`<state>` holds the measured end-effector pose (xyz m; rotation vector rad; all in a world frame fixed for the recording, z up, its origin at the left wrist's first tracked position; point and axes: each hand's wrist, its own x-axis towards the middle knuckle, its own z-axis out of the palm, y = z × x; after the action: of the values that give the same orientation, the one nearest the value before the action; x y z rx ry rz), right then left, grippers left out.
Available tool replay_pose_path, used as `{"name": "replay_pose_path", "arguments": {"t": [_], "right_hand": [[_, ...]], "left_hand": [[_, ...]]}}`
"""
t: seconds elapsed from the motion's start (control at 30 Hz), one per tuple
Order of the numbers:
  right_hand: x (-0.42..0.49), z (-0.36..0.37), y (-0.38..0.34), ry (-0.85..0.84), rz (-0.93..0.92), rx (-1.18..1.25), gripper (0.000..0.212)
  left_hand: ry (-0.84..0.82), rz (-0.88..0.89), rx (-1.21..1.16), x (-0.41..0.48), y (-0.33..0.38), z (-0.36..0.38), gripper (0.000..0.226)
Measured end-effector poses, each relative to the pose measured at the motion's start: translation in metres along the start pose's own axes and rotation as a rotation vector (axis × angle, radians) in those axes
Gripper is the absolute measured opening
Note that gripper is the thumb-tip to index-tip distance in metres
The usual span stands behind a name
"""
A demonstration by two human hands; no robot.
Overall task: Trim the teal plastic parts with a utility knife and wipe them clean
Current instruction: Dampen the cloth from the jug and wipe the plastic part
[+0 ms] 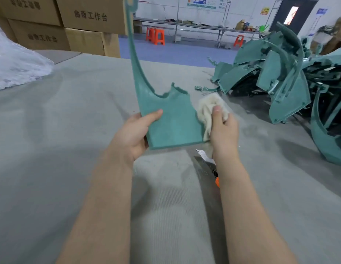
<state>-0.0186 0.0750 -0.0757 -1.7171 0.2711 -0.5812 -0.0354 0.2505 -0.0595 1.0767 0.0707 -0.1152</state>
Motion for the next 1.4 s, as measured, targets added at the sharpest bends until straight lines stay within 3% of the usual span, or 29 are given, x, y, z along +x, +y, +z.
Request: {"name": "replay_pose_path", "arguments": {"t": [0.1, 0.17, 0.3, 0.37, 0.5, 0.7, 0.9, 1.13, 1.27, 1.4], "right_hand": [[0.002, -0.008, 0.003, 0.203, 0.101, 0.122, 0.013], [-0.004, -0.005, -0.001, 0.203, 0.020, 0.111, 0.019], [-0.024, 0.017, -0.011, 0.002, -0.115, 0.042, 0.046], [-0.037, 0.029, -0.014, -0.109, -0.149, 0.031, 0.049], [-0.065, 0.050, -0.015, -0.184, -0.367, -0.111, 0.025], [-0.079, 0.056, -0.013, -0.268, -0.409, -0.121, 0.016], [-0.062, 0.043, -0.023, -0.109, -0.277, 0.052, 0.017], [-0.018, 0.012, -0.014, 0.078, -0.032, 0.199, 0.025], [-0.009, 0.002, -0.006, 0.168, 0.066, 0.173, 0.029], [-0.014, 0.004, -0.013, 0.145, -0.072, 0.123, 0.029]], "left_hand": [[0.120, 0.155, -0.236, 0.004, 0.003, -0.002, 0.016], [0.154, 0.188, -0.333, 0.005, 0.003, -0.003, 0.015], [0.136, 0.158, -0.387, 0.006, -0.005, 0.008, 0.019], [0.132, 0.140, -0.428, 0.007, -0.008, 0.015, 0.023], [0.151, 0.103, -0.525, 0.009, -0.011, 0.017, 0.034], [0.187, 0.119, -0.630, 0.013, -0.008, 0.007, 0.033], [0.082, 0.074, -0.612, 0.012, -0.011, 0.009, 0.019], [0.011, -0.066, -0.408, 0.008, -0.023, 0.018, 0.011], [0.057, 0.049, -0.230, 0.007, -0.023, 0.021, 0.012], [0.198, 0.202, 0.025, 0.008, -0.024, 0.019, 0.022]]}}
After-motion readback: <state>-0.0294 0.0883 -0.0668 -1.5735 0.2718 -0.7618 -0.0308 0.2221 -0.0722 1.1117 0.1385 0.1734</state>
